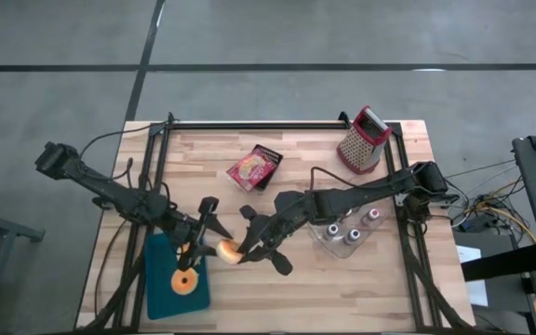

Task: Pick & Place Food Item
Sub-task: Put the yellow donut into the blue bin

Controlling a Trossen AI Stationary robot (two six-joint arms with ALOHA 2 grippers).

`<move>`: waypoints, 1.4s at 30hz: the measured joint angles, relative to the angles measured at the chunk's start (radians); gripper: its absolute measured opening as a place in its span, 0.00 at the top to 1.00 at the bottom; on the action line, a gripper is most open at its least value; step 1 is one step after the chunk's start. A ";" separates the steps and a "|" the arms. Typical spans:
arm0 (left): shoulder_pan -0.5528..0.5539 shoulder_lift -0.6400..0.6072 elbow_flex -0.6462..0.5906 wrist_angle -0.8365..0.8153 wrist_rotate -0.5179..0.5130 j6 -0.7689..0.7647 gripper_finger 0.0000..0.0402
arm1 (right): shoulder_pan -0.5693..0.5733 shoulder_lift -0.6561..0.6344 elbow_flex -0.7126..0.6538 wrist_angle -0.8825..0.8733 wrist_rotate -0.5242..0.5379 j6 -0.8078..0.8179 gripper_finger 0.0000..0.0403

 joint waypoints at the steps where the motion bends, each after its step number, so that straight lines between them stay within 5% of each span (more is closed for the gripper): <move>1: 0.000 0.000 0.000 0.000 0.000 0.000 0.46 | 0.000 0.000 0.000 0.000 0.000 0.000 0.83; 12: 0.000 0.000 0.000 -0.006 0.023 0.000 0.72 | 0.000 0.000 -0.001 0.000 0.000 0.000 0.83; 24: 0.000 0.000 0.000 -0.008 0.026 0.000 0.75 | 0.001 0.000 -0.001 -0.002 0.032 0.000 0.82; 42: 0.000 0.000 0.000 -0.031 0.026 0.000 0.75 | 0.016 0.000 -0.001 -0.024 0.081 0.016 0.48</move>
